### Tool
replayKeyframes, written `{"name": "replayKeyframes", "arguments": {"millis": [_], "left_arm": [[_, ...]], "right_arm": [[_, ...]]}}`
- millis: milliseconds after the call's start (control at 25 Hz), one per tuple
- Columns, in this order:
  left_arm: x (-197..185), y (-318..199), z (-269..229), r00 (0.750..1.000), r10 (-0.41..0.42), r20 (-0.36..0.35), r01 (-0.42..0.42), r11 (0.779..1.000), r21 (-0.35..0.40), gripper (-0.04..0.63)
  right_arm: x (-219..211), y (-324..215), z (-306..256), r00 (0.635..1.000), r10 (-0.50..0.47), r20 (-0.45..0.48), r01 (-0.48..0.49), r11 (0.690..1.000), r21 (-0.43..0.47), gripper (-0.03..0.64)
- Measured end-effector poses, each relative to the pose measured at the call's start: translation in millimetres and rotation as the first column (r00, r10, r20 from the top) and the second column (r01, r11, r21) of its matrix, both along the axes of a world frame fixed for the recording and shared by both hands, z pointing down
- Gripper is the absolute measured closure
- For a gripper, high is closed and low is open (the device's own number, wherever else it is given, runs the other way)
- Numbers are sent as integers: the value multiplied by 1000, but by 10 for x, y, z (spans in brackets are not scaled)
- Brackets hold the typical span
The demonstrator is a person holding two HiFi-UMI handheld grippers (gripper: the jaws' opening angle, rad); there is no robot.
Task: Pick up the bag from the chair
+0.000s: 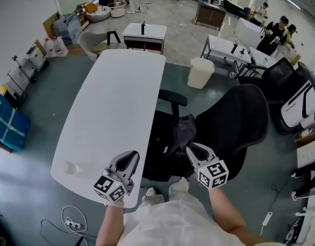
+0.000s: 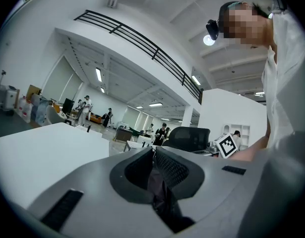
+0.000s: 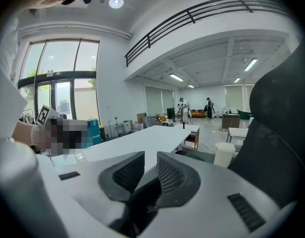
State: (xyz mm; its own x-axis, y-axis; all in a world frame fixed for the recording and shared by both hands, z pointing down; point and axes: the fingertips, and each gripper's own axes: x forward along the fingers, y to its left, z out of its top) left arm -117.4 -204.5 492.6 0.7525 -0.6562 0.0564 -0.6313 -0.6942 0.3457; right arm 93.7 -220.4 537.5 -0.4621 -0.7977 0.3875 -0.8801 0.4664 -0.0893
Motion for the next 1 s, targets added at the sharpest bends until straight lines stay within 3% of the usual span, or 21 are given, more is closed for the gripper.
{"name": "replayKeyframes", "arguments": {"millis": [880, 1000], "left_arm": [[189, -68, 98, 999, 30, 29, -29, 999, -28, 555], [207, -73, 125, 999, 32, 33, -31, 999, -33, 554]], "right_arm": [[531, -512, 967, 981, 183, -65, -193, 960, -205, 422], [564, -528, 1080, 979, 197, -58, -205, 949, -240, 381]]}}
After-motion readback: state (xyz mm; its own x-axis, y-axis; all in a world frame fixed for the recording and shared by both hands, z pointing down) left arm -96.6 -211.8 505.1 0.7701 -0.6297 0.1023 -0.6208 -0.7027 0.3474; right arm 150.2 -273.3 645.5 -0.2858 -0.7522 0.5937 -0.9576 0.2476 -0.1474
